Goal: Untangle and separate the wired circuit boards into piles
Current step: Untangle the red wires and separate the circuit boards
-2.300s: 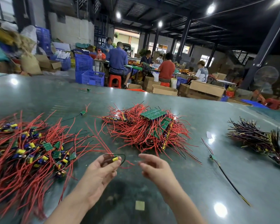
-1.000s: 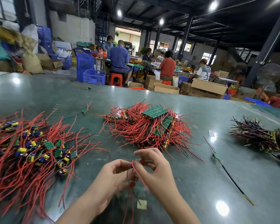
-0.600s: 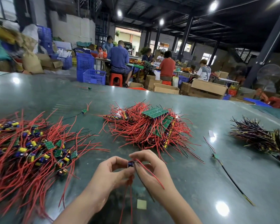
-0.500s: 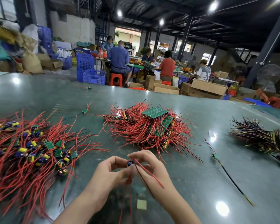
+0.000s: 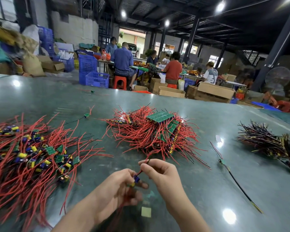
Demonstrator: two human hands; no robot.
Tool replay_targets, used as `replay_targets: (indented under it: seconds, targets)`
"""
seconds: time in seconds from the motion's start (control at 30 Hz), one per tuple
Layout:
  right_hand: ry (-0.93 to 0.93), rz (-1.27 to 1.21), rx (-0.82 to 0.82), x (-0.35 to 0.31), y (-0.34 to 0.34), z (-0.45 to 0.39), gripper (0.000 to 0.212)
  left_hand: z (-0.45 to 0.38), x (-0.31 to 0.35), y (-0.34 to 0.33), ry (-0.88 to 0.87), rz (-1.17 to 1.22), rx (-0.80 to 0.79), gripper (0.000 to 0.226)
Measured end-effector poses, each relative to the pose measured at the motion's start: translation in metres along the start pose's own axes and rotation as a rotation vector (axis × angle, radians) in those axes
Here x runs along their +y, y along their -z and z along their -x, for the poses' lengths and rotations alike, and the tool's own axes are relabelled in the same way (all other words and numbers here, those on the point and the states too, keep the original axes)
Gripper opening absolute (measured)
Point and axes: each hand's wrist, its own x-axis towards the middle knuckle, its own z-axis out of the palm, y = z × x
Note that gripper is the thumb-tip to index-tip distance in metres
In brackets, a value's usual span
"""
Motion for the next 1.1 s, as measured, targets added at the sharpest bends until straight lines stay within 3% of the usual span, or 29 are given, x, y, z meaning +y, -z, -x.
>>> replay_targets:
  seconds: [0.07, 0.17, 0.43, 0.63, 0.77, 1.0, 1.1]
  targets:
    - [0.001, 0.004, 0.015, 0.002, -0.003, 0.0, 0.023, 0.003, 0.003, -0.004, 0.059, -0.047, 0.02, 0.008]
    - [0.014, -0.032, 0.032, 0.003, -0.002, -0.001, 0.022, 0.005, 0.006, -0.005, 0.079, -0.217, 0.086, 0.023]
    - [0.003, -0.232, 0.149, 0.009, -0.013, 0.005, 0.015, 0.003, -0.001, -0.013, -0.258, -0.625, 0.193, 0.049]
    - [-0.006, -0.233, 0.198, 0.011, -0.017, 0.004, 0.017, -0.002, -0.002, -0.008, -0.392, -0.726, 0.358, 0.041]
    - [-0.083, -0.257, 0.144, 0.013, -0.013, 0.002, 0.014, -0.003, -0.004, 0.003, -0.437, -0.9, 0.465, 0.035]
    - [-0.224, -0.567, -0.041, 0.01, -0.002, -0.003, 0.019, -0.002, -0.001, 0.008, -0.453, -0.897, 0.389, 0.038]
    - [-0.188, -0.477, -0.021, 0.008, -0.001, -0.003, 0.019, -0.001, -0.001, 0.01, -0.437, -0.923, 0.365, 0.042]
